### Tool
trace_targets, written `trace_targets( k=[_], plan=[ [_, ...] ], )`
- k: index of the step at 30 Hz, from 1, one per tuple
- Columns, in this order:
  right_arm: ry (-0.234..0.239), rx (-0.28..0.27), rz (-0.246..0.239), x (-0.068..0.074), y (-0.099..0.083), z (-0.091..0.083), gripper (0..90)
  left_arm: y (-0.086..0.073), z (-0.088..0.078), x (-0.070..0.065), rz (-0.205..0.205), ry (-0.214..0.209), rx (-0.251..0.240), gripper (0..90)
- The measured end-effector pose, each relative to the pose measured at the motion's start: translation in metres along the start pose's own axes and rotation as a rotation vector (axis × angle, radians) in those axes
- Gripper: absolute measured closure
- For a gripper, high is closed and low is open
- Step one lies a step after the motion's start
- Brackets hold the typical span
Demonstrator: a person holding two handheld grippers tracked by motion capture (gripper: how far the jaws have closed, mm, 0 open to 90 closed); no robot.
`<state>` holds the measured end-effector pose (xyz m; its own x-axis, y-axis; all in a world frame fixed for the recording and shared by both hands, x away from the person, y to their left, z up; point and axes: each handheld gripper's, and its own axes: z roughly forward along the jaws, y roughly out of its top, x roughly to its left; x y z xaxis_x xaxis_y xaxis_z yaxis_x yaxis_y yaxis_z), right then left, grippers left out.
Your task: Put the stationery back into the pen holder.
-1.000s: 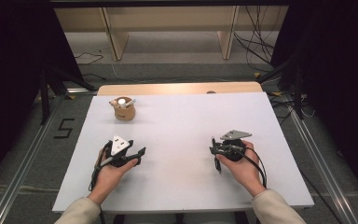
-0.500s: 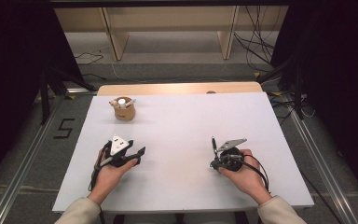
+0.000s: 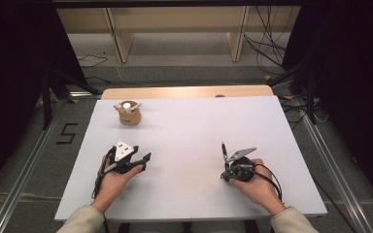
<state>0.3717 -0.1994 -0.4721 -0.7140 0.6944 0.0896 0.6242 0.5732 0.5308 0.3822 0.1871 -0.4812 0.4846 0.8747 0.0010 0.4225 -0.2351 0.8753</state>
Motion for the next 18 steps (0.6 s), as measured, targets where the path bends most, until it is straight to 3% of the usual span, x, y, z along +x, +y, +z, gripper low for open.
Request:
trace_targets(
  k=[18],
  plan=[
    [0.002,0.016,0.034,-0.0044,-0.0051,-0.005,90.0,-0.0002,0.0003,0.0001,0.001,0.002,0.003,41.9]
  ],
)
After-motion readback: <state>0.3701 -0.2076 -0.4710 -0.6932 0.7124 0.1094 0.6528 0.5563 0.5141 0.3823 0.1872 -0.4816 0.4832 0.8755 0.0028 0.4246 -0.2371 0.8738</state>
